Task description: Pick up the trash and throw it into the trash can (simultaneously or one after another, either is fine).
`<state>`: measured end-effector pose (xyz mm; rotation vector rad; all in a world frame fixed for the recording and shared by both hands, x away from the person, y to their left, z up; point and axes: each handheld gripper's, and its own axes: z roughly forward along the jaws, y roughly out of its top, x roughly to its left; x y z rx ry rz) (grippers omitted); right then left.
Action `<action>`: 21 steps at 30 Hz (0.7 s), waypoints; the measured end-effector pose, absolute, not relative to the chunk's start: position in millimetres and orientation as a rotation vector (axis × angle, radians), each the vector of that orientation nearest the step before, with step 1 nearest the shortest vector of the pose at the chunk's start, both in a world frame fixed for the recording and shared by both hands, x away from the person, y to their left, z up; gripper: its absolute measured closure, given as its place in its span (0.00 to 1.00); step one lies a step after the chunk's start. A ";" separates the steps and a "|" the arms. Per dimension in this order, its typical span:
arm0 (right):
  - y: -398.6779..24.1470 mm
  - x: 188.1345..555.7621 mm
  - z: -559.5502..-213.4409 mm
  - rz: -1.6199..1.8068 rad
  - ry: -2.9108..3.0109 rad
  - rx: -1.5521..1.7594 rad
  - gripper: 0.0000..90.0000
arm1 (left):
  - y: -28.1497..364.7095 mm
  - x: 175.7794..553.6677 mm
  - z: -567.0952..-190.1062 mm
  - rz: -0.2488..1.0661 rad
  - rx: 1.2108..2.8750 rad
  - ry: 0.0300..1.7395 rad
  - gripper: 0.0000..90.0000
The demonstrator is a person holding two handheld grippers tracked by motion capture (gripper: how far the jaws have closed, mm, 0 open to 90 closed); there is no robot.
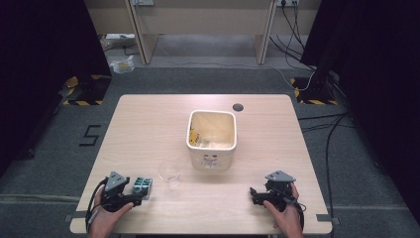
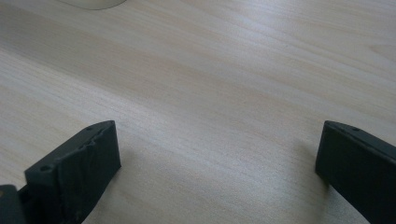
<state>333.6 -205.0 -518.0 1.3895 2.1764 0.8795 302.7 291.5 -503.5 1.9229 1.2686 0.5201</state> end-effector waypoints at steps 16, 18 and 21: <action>-204.9 334.1 -518.3 0.881 2.185 1.374 0.00 | 279.1 310.9 -521.9 0.548 1.978 1.296 0.25; -204.9 334.2 -518.2 0.880 2.186 1.373 0.00 | 280.8 310.8 -522.0 0.554 1.970 1.285 0.34; -204.7 334.1 -518.2 0.880 2.185 1.375 0.00 | 281.7 310.7 -522.1 0.554 1.969 1.274 0.38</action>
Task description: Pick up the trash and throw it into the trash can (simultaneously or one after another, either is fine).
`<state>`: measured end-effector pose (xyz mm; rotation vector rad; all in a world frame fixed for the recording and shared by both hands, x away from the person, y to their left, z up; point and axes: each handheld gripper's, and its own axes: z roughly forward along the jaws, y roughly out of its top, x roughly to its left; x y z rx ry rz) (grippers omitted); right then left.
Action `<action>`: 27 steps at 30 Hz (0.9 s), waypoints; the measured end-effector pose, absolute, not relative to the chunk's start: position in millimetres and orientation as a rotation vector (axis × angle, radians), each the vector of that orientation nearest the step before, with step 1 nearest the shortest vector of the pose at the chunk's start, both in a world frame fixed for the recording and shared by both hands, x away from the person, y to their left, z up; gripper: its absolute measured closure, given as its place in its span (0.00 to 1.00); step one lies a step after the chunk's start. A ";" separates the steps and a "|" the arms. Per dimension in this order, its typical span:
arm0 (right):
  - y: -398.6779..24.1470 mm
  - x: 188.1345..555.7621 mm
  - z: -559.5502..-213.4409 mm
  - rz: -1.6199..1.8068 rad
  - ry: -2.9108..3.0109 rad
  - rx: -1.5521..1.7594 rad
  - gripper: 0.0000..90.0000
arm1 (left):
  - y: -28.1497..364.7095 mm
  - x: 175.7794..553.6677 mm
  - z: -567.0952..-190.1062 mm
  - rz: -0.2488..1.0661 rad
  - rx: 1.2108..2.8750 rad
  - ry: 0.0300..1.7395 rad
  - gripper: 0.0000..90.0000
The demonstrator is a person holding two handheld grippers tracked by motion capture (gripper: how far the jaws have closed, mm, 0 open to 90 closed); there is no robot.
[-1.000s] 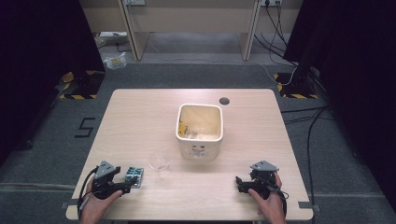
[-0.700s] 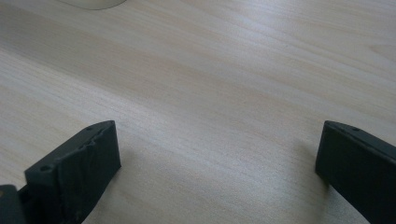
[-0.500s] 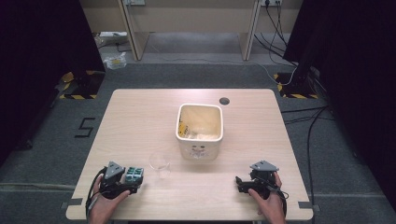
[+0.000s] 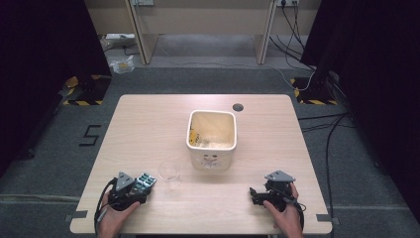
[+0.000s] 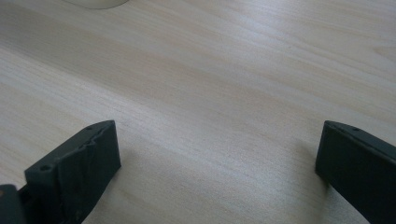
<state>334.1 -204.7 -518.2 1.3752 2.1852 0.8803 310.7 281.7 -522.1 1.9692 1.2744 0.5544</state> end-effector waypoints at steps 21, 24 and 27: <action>-204.6 334.2 -518.1 0.880 2.186 1.375 0.00 | 298.9 323.0 -497.5 0.523 1.932 1.202 0.38; -204.6 334.2 -518.2 0.880 2.186 1.375 0.00 | 300.4 327.9 -490.6 0.514 1.920 1.192 0.38; -204.6 334.2 -518.1 0.880 2.187 1.375 0.00 | 300.6 331.9 -482.7 0.511 1.909 1.181 0.38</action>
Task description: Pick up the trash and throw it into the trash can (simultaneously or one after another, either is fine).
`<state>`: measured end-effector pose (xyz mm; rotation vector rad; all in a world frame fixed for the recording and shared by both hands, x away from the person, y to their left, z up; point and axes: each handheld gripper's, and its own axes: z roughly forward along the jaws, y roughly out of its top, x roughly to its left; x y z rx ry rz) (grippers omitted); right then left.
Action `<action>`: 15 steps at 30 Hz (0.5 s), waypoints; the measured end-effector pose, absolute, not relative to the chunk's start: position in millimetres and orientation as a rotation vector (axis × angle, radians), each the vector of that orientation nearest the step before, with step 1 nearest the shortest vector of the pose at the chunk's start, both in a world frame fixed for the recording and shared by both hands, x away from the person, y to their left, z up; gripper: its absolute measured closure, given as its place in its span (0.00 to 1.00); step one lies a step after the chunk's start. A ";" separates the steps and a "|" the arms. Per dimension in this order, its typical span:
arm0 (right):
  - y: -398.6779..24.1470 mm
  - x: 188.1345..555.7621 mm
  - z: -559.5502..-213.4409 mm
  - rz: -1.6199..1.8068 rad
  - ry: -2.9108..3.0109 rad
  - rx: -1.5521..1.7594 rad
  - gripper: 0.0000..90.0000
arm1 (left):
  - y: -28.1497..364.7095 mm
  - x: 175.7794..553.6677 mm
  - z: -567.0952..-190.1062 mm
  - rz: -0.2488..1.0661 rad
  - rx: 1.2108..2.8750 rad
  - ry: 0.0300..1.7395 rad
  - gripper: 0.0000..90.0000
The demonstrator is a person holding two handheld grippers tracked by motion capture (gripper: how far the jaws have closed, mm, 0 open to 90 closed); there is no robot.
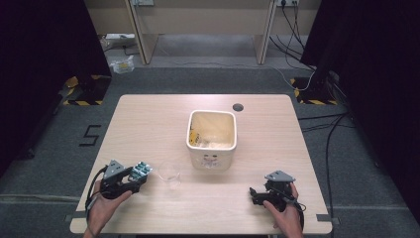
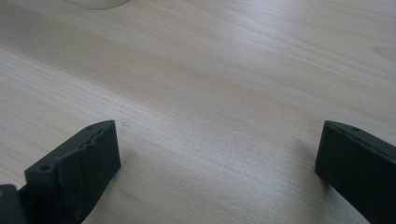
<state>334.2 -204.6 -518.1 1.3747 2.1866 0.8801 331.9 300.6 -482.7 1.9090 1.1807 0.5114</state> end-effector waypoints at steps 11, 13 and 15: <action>-204.6 334.2 -518.1 0.880 2.186 1.375 0.00 | 301.2 344.4 -462.5 0.497 1.880 1.148 0.38; -204.6 334.2 -518.2 0.880 2.186 1.374 0.00 | 300.8 346.4 -457.5 0.493 1.874 1.140 0.38; -204.5 334.2 -518.1 0.880 2.186 1.375 0.00 | 299.7 348.2 -452.9 0.496 1.872 1.130 0.38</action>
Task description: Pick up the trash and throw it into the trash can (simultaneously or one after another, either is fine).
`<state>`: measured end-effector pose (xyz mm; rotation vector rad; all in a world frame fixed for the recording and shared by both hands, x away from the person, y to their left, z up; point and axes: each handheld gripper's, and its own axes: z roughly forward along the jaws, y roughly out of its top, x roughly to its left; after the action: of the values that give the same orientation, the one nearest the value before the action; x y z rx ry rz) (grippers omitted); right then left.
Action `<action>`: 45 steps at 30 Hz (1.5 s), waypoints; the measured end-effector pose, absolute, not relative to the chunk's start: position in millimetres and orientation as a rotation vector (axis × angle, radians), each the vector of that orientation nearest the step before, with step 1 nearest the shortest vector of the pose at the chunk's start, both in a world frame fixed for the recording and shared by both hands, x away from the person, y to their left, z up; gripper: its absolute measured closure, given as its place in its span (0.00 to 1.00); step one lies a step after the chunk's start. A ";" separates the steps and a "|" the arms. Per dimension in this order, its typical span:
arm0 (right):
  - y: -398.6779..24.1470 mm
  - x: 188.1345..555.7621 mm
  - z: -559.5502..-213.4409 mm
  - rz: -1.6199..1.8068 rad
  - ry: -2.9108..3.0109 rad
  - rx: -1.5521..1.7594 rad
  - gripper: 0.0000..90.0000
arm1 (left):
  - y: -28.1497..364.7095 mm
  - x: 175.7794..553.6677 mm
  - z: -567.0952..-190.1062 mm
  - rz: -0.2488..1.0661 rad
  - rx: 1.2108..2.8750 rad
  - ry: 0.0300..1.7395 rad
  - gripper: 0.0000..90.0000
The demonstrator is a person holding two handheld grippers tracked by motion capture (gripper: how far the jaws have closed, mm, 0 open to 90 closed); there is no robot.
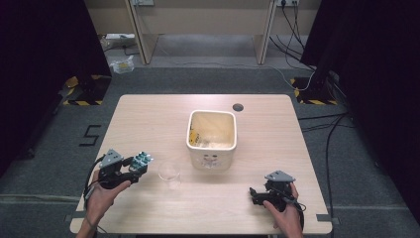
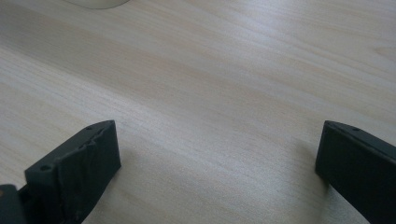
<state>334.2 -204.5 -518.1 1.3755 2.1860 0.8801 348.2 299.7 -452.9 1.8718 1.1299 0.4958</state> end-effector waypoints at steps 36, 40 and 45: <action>-204.6 334.2 -518.1 0.880 2.186 1.375 0.00 | 267.0 381.1 -383.6 0.458 1.899 0.982 0.38; -204.6 334.2 -518.1 0.879 2.186 1.375 0.00 | 261.8 385.5 -378.6 0.449 1.899 0.970 0.38; -204.6 334.2 -518.1 0.880 2.186 1.374 0.00 | 255.1 389.1 -372.0 0.449 1.896 0.955 0.38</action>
<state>334.2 -204.6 -518.1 1.3745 2.1865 0.8797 389.1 255.1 -372.0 1.8956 0.9549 0.4492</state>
